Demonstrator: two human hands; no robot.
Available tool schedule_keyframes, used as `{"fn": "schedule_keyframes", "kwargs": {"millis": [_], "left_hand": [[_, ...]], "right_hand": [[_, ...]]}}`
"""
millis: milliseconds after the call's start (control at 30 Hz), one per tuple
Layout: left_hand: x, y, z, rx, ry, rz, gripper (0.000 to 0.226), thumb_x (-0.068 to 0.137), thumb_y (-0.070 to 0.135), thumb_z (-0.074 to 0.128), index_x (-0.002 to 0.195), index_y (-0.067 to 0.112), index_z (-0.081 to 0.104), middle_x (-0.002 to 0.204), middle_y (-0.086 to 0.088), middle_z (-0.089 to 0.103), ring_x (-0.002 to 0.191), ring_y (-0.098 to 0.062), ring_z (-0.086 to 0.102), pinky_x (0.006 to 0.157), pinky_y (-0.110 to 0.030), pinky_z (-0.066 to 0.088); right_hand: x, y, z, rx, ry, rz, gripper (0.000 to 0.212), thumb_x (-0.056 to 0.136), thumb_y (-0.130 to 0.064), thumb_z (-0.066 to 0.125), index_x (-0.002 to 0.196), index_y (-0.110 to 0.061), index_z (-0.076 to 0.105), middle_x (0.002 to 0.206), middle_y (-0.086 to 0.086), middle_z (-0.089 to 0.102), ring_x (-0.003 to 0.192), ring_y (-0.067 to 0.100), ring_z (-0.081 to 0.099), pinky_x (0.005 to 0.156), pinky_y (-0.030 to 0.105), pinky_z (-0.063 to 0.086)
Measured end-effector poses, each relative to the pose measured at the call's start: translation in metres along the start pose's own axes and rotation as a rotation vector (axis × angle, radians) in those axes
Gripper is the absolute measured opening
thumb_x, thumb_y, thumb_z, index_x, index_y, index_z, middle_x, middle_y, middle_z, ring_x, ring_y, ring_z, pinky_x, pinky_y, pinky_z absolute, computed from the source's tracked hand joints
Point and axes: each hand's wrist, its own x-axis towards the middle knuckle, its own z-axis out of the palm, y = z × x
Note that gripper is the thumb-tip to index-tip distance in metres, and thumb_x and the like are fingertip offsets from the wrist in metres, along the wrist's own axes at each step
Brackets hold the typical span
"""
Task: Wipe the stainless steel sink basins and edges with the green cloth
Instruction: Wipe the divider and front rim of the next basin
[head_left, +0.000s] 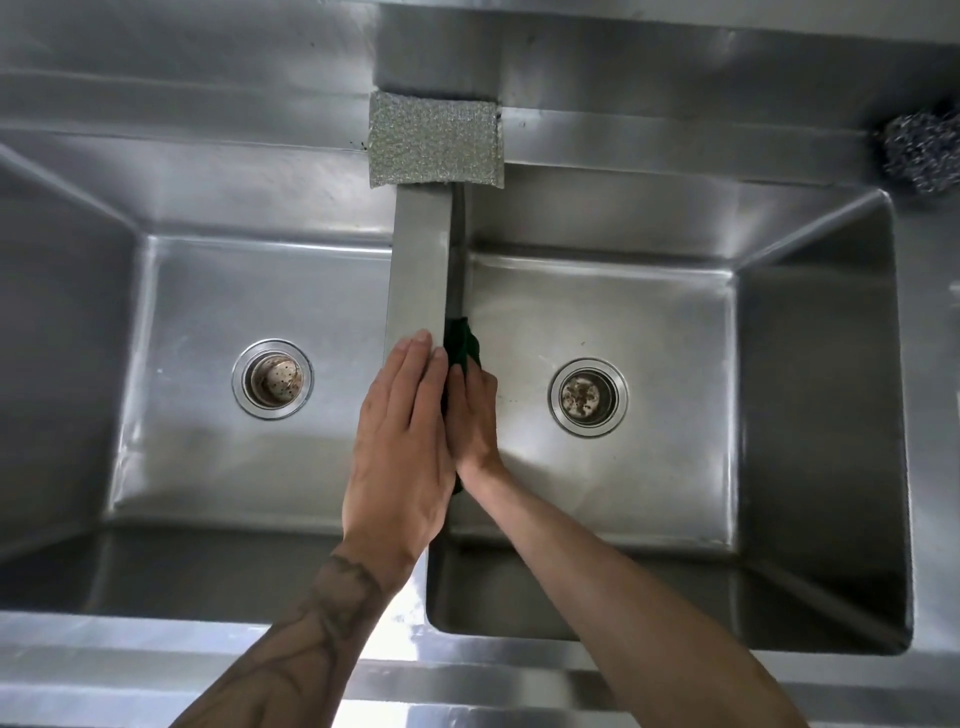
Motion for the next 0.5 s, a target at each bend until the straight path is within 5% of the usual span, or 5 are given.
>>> {"fn": "schedule_keyframes", "kwargs": {"millis": [133,233,500], "left_hand": [[0.002,0.005,-0.003,-0.106,0.049,-0.050,0.057,0.103,0.013,0.036,0.158,-0.001,0.040,0.169,-0.017,0.034,0.160,-0.032,0.027,0.132,-0.044,0.023],[0.001,0.006,-0.007,-0.163,0.052,-0.070,0.059,0.100,0.012,0.047,0.158,0.000,0.041,0.169,-0.015,0.034,0.160,-0.030,0.027,0.131,-0.046,0.024],[0.001,0.007,-0.009,-0.152,0.037,-0.069,0.058,0.105,0.020,0.033,0.159,0.000,0.040,0.170,-0.015,0.033,0.161,-0.031,0.025,0.132,-0.044,0.023]], "right_hand": [[-0.046,-0.005,-0.012,0.169,-0.092,-0.091,0.034,0.111,-0.035,0.043,0.141,-0.031,0.057,0.141,0.008,0.047,0.130,0.005,0.055,0.112,0.034,0.046],[-0.076,0.001,-0.020,0.289,-0.188,-0.112,0.037,0.109,-0.039,0.046,0.145,-0.037,0.052,0.152,0.006,0.041,0.141,0.016,0.051,0.117,0.039,0.044],[-0.022,0.065,-0.003,-0.127,-0.062,0.058,0.059,0.104,-0.060,0.034,0.151,-0.027,0.047,0.146,0.010,0.049,0.137,0.026,0.050,0.117,0.051,0.040]]}}
